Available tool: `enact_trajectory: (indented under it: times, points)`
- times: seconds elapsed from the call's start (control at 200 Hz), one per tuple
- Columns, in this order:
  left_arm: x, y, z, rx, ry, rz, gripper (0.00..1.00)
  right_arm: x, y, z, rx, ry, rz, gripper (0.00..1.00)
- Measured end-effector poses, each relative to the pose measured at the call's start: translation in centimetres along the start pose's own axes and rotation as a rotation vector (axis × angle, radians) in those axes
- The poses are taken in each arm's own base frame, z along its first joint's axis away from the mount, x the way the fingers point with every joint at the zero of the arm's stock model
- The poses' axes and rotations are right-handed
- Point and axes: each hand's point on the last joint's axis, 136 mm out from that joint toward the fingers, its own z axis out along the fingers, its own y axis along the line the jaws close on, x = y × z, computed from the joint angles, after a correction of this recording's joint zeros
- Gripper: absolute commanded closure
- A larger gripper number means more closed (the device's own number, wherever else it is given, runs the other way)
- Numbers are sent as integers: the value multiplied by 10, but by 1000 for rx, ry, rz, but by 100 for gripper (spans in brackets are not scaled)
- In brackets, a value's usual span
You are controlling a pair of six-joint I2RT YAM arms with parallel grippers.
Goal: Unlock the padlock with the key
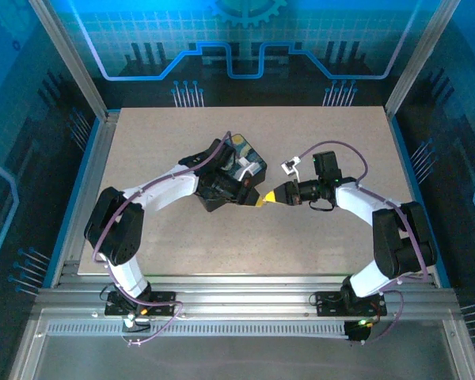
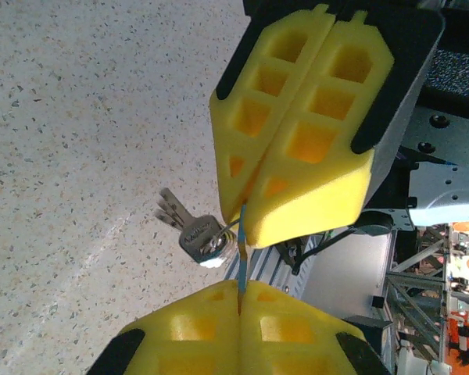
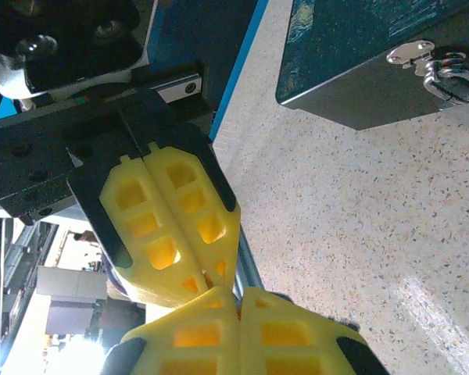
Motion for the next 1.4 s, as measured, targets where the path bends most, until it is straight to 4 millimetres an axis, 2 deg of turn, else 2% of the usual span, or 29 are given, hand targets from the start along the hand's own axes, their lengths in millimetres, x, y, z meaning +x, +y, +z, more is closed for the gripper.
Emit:
enact_trajectory:
  times: [0.19, 0.74, 0.77, 0.795, 0.845, 0.965, 1.07, 1.246, 1.401]
  points:
    - [-3, 4, -4, 10, -17, -2, 94, -2, 1, 0, -5, -5, -20, 100]
    - [1, 3, -7, 63, -8, -58, 99, 10, 3, 4, 12, -12, -58, 100]
    - [1, 3, -7, 65, -8, -58, 97, 10, 3, 4, 15, -13, -57, 100]
    - [1, 3, -8, 65, -10, -60, 91, 10, 3, 5, 19, -13, -56, 100]
    - [0, 4, -8, 61, -12, -62, 72, 9, 2, 6, 27, -17, -54, 100]
    - [-8, 13, -11, 18, -50, -58, 53, 12, 2, 9, 18, -17, -27, 100]
    - [-15, 25, -14, -43, -84, -77, 48, 12, -3, 7, 29, -33, 13, 100]
    - [-24, 54, -26, -235, -182, -173, 44, 0, -14, -4, 68, -92, 52, 100]
    - [-15, 90, -38, -488, -300, -321, 40, -14, -32, -12, 125, -157, 119, 100]
